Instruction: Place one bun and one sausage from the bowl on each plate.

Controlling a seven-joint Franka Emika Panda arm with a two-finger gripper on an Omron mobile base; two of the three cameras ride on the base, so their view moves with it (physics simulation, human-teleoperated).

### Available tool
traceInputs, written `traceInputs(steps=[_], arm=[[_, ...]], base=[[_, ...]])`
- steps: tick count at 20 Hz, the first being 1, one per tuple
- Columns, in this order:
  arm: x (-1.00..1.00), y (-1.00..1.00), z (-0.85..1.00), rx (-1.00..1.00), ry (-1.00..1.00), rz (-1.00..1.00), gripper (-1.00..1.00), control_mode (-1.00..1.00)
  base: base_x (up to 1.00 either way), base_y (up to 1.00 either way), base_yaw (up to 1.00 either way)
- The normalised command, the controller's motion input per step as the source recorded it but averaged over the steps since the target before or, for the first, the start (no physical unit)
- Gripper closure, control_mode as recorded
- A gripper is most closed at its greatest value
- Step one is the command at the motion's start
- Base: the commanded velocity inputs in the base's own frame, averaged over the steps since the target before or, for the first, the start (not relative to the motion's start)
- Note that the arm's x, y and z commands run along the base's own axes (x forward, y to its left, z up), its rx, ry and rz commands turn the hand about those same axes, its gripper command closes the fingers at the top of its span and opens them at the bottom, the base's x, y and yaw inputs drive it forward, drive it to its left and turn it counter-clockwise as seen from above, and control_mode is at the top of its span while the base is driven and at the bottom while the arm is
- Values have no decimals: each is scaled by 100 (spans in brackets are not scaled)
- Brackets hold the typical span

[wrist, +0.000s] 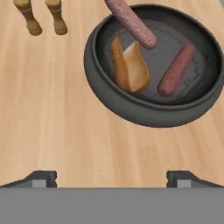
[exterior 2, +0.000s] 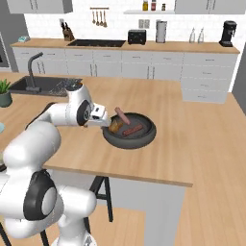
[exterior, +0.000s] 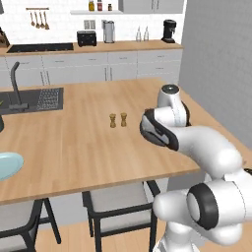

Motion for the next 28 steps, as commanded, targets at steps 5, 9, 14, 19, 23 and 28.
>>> traceInputs(steps=[5,9,14,19,23,28], arm=[[60,-56,17,0,16,-20,-100,-100],[73,-17,-32,4,12,2,-100,-100],[74,0,-57,2,12,5,-100,-100],[30,-14,-50,1,5,3,-100,-100],[0,-4,-34,0,0,0,-100,-100],[0,0,-21,0,0,0,-100,-100]], base=[[0,0,0],[0,0,0],[0,0,0],[0,0,0],[0,0,0],[0,0,0]])
